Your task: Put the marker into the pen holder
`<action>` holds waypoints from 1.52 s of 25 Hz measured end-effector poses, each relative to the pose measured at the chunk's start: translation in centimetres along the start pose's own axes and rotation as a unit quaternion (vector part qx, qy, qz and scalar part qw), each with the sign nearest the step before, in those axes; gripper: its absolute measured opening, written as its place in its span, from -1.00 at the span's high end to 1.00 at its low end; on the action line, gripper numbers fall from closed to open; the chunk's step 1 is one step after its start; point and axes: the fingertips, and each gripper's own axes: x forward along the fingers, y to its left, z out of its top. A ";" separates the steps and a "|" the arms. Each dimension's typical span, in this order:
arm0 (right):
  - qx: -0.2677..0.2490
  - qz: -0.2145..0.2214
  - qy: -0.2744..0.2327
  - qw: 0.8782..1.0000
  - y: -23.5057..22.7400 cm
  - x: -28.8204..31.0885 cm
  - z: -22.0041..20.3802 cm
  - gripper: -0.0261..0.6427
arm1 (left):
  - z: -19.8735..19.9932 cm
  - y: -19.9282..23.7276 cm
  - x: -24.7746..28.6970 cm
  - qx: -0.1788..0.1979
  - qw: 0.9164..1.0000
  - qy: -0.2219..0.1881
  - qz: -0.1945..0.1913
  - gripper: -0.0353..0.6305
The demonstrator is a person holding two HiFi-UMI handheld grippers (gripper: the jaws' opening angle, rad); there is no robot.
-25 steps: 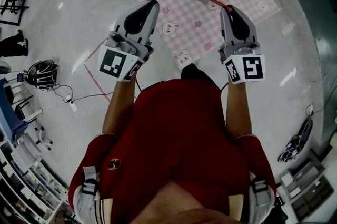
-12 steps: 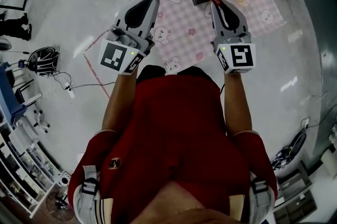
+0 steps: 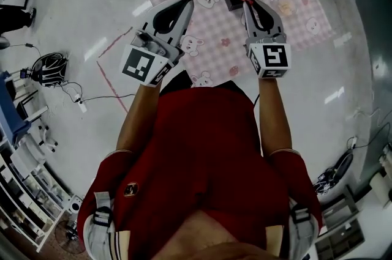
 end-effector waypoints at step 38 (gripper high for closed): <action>0.015 -0.052 0.123 0.991 -4.5 6.3 -10.8 0.78 | -3.3 2.0 0.2 -0.014 0.999 0.042 -0.006 0.88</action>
